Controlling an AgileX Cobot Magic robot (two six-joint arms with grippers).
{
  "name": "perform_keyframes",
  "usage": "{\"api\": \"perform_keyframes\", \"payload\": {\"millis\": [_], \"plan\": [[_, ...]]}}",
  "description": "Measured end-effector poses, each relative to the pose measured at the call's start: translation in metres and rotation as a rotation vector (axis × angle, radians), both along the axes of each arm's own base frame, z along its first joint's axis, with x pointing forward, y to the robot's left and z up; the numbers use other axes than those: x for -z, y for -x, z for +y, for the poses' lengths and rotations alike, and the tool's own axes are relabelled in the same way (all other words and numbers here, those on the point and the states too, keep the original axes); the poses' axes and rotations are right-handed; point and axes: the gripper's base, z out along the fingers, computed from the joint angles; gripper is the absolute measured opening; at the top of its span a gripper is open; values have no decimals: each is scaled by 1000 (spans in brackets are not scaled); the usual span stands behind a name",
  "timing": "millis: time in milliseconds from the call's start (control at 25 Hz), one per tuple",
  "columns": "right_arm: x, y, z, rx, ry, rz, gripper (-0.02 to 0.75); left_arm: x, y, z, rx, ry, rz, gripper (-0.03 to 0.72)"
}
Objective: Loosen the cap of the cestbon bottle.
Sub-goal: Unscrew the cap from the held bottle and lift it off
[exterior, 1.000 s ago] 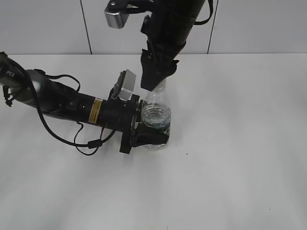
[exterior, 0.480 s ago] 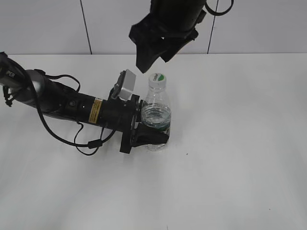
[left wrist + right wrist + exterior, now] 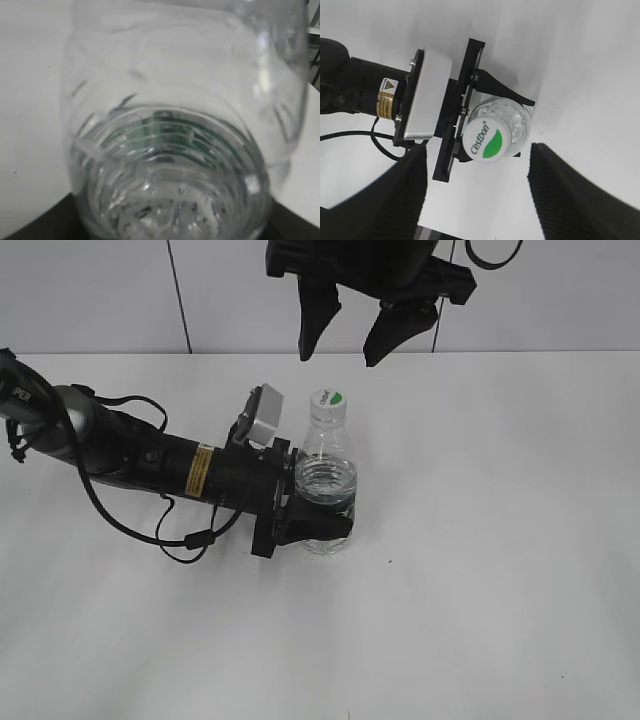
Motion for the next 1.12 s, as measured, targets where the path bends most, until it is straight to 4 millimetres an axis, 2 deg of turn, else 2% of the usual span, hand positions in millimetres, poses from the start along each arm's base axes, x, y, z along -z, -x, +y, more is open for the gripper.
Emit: {"api": "perform_keyframes", "payload": {"millis": [120, 360, 600, 840, 1120], "plan": [[1, 0, 0, 25, -1, 8, 486, 0, 0, 0, -4, 2, 1, 407], [20, -6, 6, 46, 11, 58, 486, 0, -1, 0, -11, 5, 6, 407], [24, -8, 6, 47, 26, 57, 486, -1, -1, 0, -11, 7, 6, 407], [44, -13, 12, 49, 37, 108, 486, -1, -1, 0, -12, 7, 6, 406], [45, -14, 12, 50, 41, 108, 486, -1, -1, 0, -12, 7, 7, 406]]}}
